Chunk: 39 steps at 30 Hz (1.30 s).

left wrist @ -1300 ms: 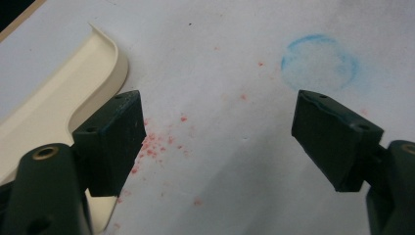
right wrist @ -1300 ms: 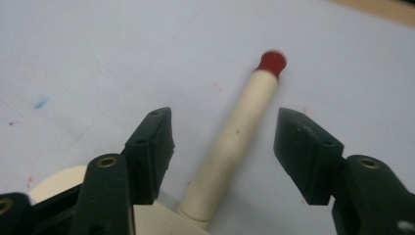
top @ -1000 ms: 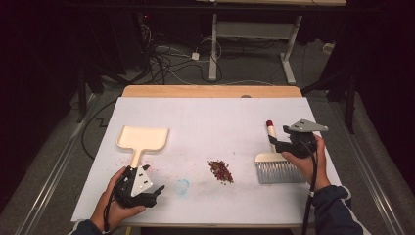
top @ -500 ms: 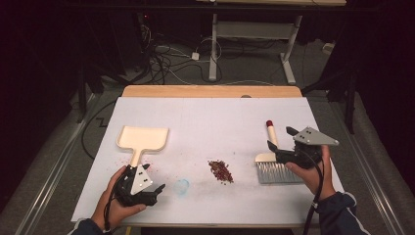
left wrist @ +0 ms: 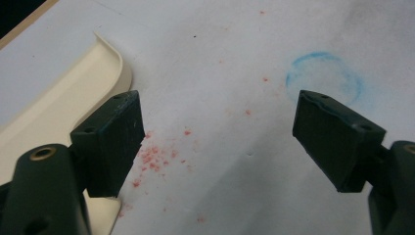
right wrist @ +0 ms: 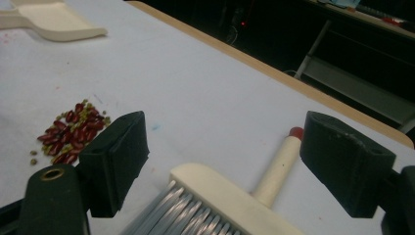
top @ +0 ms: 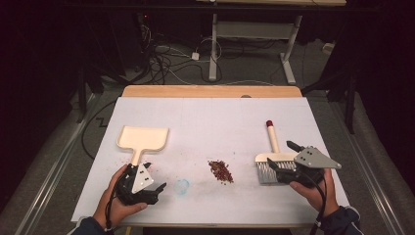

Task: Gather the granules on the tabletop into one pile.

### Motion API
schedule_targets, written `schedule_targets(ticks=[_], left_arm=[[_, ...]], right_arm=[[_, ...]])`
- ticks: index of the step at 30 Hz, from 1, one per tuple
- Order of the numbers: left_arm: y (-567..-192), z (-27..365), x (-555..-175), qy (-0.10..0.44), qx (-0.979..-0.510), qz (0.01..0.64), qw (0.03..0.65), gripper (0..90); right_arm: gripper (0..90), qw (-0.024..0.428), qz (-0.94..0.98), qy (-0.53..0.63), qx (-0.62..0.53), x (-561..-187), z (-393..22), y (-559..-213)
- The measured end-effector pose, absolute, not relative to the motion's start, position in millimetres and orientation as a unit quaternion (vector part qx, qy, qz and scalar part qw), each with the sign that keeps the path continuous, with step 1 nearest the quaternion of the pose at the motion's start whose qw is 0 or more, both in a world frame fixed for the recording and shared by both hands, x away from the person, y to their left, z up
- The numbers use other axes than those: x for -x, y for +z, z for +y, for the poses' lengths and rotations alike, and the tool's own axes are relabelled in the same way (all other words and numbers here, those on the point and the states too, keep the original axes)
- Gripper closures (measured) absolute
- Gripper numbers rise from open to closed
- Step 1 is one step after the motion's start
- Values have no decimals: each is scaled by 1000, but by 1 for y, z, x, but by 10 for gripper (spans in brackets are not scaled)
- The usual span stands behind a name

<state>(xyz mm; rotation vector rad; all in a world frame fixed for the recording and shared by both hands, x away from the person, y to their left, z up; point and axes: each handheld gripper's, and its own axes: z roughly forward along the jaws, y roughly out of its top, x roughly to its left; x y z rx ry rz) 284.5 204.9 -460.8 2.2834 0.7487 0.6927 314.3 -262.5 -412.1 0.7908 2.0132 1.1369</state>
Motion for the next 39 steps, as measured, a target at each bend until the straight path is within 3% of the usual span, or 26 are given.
schedule_targets(ticks=[12,39], left_arm=[[-461,202,-284,266,-867,280,314,185],[-460,198,-289,265,-870,268,318,185]], right_arm=[[189,334,793,416,-294,-284,-267,-445],[192,358,790,406,-287,-276,-267,-443]])
